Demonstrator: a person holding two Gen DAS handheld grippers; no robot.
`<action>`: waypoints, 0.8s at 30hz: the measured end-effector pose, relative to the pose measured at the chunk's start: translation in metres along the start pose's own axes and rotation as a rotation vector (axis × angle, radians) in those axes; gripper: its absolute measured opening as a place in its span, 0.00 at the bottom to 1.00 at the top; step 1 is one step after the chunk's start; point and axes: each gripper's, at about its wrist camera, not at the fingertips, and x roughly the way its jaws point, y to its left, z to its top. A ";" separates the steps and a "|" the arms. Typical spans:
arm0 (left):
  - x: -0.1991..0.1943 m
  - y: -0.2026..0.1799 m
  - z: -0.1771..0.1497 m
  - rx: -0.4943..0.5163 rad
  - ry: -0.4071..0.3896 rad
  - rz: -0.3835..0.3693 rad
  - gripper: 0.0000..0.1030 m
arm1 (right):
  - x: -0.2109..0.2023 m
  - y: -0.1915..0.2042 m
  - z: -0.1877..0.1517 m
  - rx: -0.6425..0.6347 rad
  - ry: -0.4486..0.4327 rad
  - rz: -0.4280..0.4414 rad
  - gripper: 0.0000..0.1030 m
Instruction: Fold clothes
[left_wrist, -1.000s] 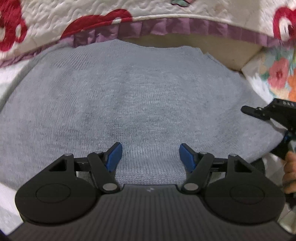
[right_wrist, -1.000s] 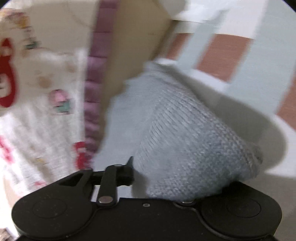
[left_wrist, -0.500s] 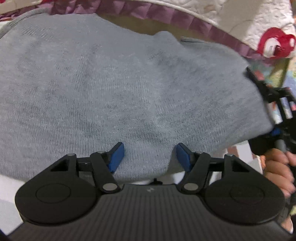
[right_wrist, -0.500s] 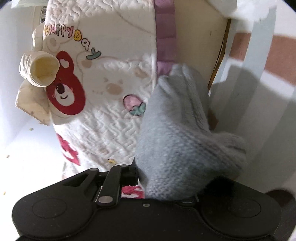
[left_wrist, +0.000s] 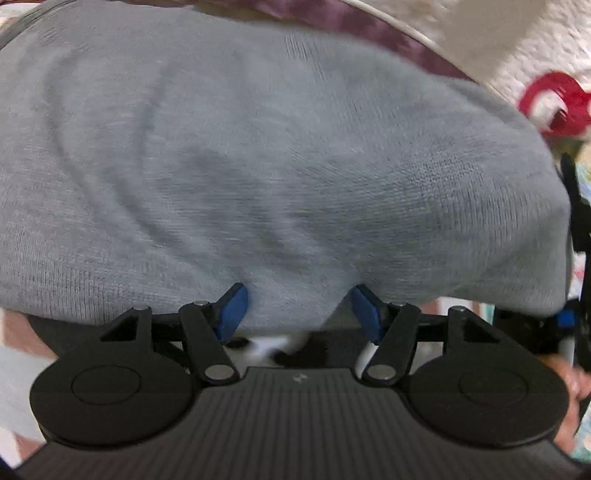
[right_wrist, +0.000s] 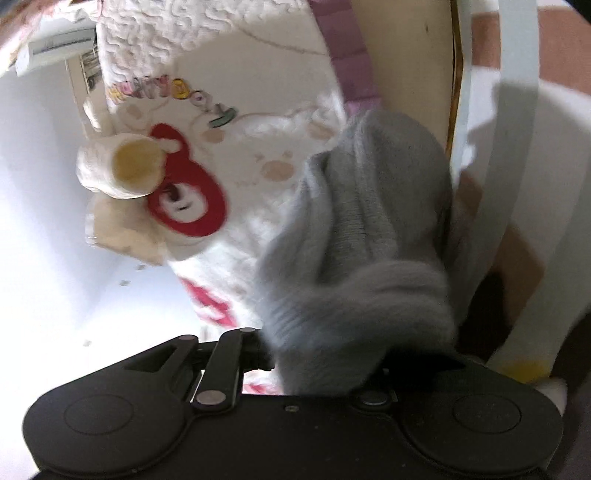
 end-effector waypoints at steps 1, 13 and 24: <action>0.002 -0.008 -0.003 0.010 0.016 -0.014 0.62 | -0.006 0.008 0.001 -0.048 0.002 -0.018 0.21; -0.035 0.041 -0.026 0.079 -0.231 0.175 0.64 | -0.025 -0.001 0.023 -0.134 -0.165 -0.354 0.22; -0.081 0.124 -0.025 -0.008 -0.337 0.333 0.61 | -0.010 0.014 0.017 -0.321 -0.153 -0.435 0.22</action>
